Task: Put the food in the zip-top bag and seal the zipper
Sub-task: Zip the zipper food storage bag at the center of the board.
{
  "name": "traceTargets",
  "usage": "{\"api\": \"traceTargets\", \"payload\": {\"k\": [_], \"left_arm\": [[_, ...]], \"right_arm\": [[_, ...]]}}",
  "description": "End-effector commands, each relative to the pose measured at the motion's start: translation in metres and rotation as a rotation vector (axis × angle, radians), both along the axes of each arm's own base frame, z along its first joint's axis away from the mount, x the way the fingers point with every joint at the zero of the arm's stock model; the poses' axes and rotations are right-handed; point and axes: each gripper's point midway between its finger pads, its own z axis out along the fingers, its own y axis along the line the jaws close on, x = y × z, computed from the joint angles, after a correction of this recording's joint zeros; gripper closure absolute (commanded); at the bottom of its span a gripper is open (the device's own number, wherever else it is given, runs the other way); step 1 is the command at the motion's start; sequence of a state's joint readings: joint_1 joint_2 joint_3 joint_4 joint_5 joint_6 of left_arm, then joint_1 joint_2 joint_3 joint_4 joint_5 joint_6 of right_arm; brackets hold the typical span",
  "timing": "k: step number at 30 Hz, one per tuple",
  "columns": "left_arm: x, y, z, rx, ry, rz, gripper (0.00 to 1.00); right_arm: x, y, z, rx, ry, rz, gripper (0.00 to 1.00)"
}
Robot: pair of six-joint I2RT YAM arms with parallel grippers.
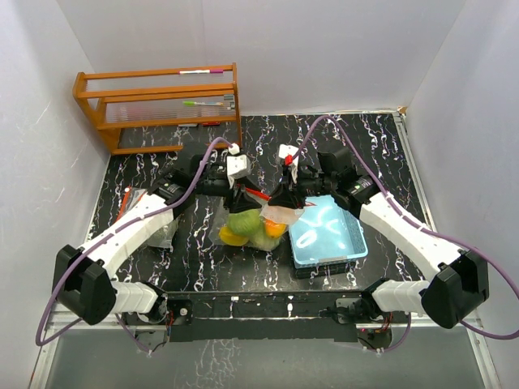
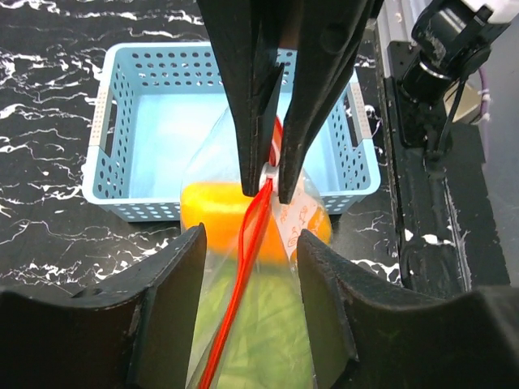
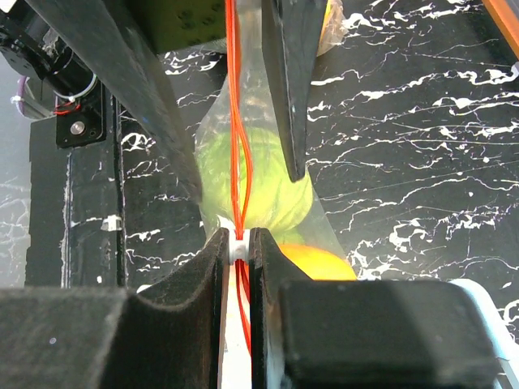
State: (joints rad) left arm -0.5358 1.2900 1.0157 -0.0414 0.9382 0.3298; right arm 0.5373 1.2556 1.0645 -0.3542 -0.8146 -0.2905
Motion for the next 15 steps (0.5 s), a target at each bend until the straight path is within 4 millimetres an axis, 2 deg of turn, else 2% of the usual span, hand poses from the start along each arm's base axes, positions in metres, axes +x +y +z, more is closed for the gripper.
{"api": "traceTargets", "payload": {"k": [1, 2, 5, 6, 9, 11, 13, 15], "left_arm": [[0.0, -0.006, 0.001, 0.044, -0.069, -0.031, 0.58], [0.0, -0.007, 0.001, 0.039, -0.065, -0.031, 0.65], [0.001, -0.009, 0.003, 0.03, -0.061, -0.029, 0.96], [0.001, -0.009, 0.004, 0.029, -0.061, -0.029, 1.0], [0.0, -0.008, 0.005, 0.026, -0.07, -0.033, 1.0], [-0.001, -0.007, 0.003, 0.026, -0.077, -0.035, 1.0], [-0.002, -0.006, 0.001, 0.027, -0.075, -0.035, 1.0], [-0.005, -0.006, -0.001, 0.025, -0.068, -0.042, 1.0]], "right_arm": [[-0.005, 0.004, 0.047, 0.073, -0.116, 0.041, 0.91], [-0.007, 0.004, 0.047, 0.075, -0.119, 0.044, 0.91], [-0.008, 0.003, 0.045, 0.07, -0.115, 0.04, 0.9], [-0.007, 0.002, 0.044, 0.066, -0.114, 0.037, 0.9], [-0.004, 0.002, 0.042, 0.055, -0.108, 0.02, 0.87], [0.004, 0.0, 0.043, 0.04, -0.112, -0.028, 0.75], [0.011, -0.003, 0.048, 0.032, -0.13, -0.065, 0.6], [0.013, -0.005, 0.057, 0.034, -0.162, -0.076, 0.51]]}}
